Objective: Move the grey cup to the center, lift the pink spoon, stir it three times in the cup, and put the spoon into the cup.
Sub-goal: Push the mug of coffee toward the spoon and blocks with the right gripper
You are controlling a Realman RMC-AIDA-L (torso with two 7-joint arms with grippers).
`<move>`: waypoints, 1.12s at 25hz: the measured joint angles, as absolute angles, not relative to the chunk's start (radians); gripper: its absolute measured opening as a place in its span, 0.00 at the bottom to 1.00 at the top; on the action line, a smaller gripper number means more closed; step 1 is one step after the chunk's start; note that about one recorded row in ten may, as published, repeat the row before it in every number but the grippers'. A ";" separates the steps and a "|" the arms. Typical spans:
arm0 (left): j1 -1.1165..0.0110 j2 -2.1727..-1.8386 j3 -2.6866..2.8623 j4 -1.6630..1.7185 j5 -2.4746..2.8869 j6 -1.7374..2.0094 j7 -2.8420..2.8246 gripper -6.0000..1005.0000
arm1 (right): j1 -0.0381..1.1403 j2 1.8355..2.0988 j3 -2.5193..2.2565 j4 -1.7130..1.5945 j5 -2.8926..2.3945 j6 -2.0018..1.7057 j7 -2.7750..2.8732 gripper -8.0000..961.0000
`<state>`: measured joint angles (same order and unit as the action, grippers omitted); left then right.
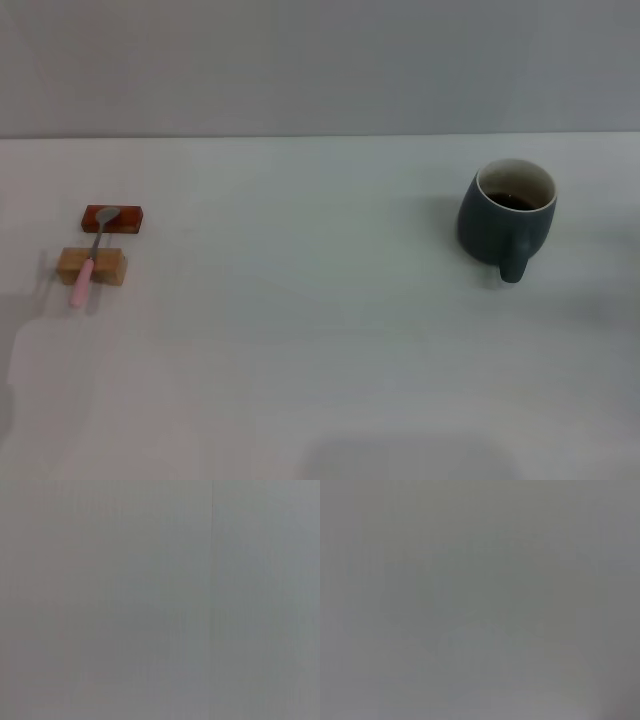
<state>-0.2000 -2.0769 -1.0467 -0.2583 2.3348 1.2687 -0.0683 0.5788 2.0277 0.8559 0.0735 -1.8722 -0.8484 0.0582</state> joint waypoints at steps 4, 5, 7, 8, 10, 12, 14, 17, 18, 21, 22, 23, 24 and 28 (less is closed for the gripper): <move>-0.196 -2.077 -1.046 -0.259 2.335 1.272 -0.071 0.85 | 0.602 2.029 0.856 0.081 -1.877 -0.795 0.058 0.01; -0.195 -2.077 -1.046 -0.259 2.335 1.272 -0.071 0.85 | 0.607 2.030 0.856 0.081 -1.878 -0.785 0.058 0.01; -0.194 -2.077 -1.046 -0.259 2.335 1.273 -0.071 0.85 | 0.626 2.033 0.856 0.081 -1.884 -0.759 0.058 0.01; -0.194 -2.077 -1.046 -0.259 2.335 1.273 -0.071 0.85 | 0.626 2.033 0.856 0.081 -1.884 -0.759 0.058 0.01; -0.194 -2.077 -1.046 -0.259 2.335 1.273 -0.072 0.85 | 0.633 2.035 0.856 0.081 -1.893 -0.750 0.058 0.01; -0.193 -2.077 -1.046 -0.261 2.335 1.274 -0.072 0.85 | 0.639 2.039 0.856 0.081 -1.904 -0.743 0.058 0.01; -0.193 -2.077 -1.046 -0.263 2.335 1.274 -0.072 0.85 | 0.641 2.040 0.856 0.082 -1.905 -0.738 0.058 0.01; -0.195 -2.077 -1.046 -0.269 2.335 1.274 -0.072 0.85 | 0.644 2.041 0.856 0.092 -1.907 -0.721 0.058 0.01; -0.195 -2.077 -1.046 -0.271 2.335 1.275 -0.072 0.85 | 0.644 2.041 0.856 0.092 -1.907 -0.721 0.058 0.01; -0.197 -2.077 -1.046 -0.272 2.335 1.275 -0.072 0.85 | 0.640 2.043 0.855 0.102 -1.924 -0.717 0.056 0.01; -0.199 -2.077 -1.046 -0.272 2.335 1.275 -0.072 0.85 | 0.641 2.045 0.855 0.105 -1.939 -0.709 0.056 0.01; -0.199 -2.077 -1.046 -0.272 2.335 1.275 -0.072 0.85 | 0.643 2.046 0.854 0.106 -1.943 -0.702 0.056 0.01; -0.201 -2.077 -1.046 -0.272 2.335 1.274 -0.072 0.85 | 0.643 2.046 0.854 0.106 -1.943 -0.702 0.056 0.01; -0.203 -2.077 -1.046 -0.272 2.335 1.272 -0.072 0.85 | 0.655 2.050 0.854 0.108 -1.961 -0.685 0.057 0.01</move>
<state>-0.2027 -2.0769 -1.0462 -0.2717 2.3348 1.2717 -0.0722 0.6552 2.0504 0.8544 0.1085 -1.9609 -0.6852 0.0570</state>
